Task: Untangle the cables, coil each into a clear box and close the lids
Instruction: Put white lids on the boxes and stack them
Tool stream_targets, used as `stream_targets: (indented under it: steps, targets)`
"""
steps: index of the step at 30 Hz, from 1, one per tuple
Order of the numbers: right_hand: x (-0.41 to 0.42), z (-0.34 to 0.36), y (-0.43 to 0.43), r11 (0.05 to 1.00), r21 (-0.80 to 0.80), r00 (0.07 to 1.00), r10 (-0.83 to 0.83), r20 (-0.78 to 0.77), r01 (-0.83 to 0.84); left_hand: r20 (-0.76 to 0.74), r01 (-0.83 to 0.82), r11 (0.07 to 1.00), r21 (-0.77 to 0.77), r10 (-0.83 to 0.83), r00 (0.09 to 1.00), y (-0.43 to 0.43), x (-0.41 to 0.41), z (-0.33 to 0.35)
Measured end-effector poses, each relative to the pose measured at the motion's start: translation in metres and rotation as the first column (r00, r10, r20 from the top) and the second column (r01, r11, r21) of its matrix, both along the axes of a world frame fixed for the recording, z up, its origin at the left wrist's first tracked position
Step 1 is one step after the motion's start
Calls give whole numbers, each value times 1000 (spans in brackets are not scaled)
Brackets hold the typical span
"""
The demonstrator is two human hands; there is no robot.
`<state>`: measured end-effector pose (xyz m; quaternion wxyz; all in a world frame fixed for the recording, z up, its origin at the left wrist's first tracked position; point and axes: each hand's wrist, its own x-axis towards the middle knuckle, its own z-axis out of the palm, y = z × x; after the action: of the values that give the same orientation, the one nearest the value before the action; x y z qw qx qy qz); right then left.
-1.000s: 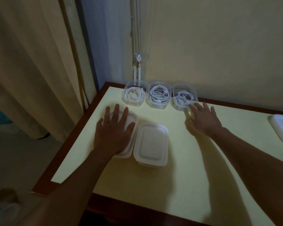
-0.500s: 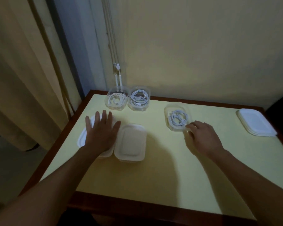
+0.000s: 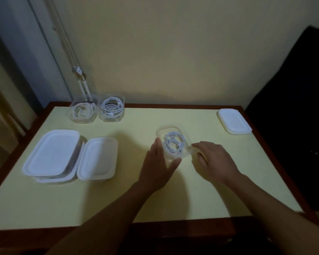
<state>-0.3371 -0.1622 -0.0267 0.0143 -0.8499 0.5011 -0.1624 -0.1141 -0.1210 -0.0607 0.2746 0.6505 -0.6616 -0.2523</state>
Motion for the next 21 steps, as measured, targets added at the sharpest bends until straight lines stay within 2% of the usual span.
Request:
stream_targets:
  steps: [2, 3, 6, 10, 14, 21]
  targets:
    - [-21, -5, -5, 998, 26, 997, -64, 30, 63, -66, -59, 992, 112, 67, 996, 4, -7, -18]
    - [-32, -10, -8, 992, 46, 992, -117, 40, 115, -23, -60, 992, 110, 63, 998, 6, -7, -26]
    - [-62, -32, -21, 947, 110, 953, -302, -19, 302, 139, -19, 1000, 15, 16, 990, 8, -7, -41]
    - [-87, -49, -46, 864, 153, 878, -473, -73, 479, 157, -26, 996, -91, 40, 987, -7, -7, -40]
    - [-98, -50, -83, 827, 92, 826, -561, 65, 554, 124, -37, 990, -134, 54, 991, -25, -6, -37]
    - [-103, -40, -124, 825, 13, 824, -565, 30, 565, 189, -15, 988, -155, 45, 981, -52, -4, -40]
